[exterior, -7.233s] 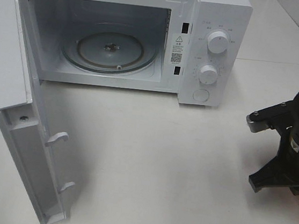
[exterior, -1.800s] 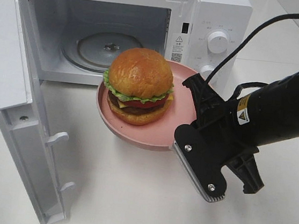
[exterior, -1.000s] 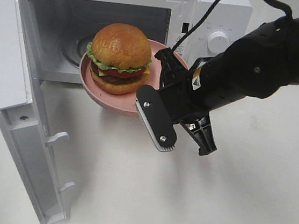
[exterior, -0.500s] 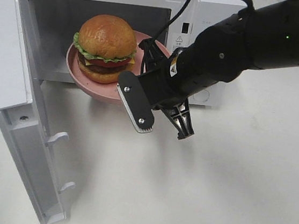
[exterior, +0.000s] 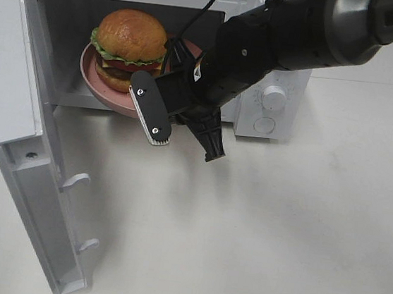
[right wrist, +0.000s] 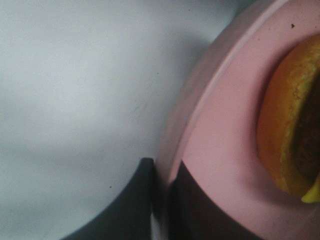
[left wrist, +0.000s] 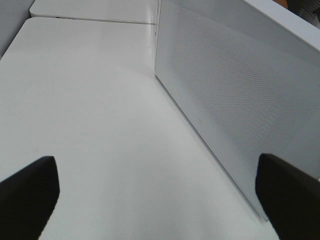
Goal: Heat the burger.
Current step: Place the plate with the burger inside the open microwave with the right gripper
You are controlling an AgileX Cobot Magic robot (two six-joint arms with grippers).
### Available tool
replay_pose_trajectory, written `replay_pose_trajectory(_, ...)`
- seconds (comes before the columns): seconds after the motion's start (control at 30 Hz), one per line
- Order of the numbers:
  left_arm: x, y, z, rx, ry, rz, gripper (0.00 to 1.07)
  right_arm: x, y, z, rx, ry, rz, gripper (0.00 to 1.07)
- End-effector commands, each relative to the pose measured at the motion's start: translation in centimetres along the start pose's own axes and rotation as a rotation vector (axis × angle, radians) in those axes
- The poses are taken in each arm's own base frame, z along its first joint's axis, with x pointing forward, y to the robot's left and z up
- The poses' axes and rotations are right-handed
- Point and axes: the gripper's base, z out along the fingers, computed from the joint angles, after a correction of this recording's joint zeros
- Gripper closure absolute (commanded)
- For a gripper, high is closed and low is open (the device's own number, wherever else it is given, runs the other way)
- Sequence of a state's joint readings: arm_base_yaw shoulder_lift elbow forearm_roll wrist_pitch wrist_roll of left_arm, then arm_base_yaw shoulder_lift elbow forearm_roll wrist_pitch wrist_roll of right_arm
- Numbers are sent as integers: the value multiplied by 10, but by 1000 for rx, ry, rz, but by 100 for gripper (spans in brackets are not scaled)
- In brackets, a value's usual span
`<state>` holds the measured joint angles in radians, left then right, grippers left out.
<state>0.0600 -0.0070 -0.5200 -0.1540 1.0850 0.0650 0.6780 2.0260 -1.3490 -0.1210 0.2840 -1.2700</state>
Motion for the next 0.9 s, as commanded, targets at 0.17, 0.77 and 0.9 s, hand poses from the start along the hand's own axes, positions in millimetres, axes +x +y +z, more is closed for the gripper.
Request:
replay_pose_trajectory(0.17,0,-1,-2,5,-26,-6,7,-6,-23,7,65,-12,6,107)
replay_pose_trajectory(0.77,0,-1,-2,5,-26,-6,7,-10,-62,33,106,24,85,107)
replay_pose_trajectory(0.9,0,-1,-2,5,-26,-6,7,-8,-68,39,114,47,123,107)
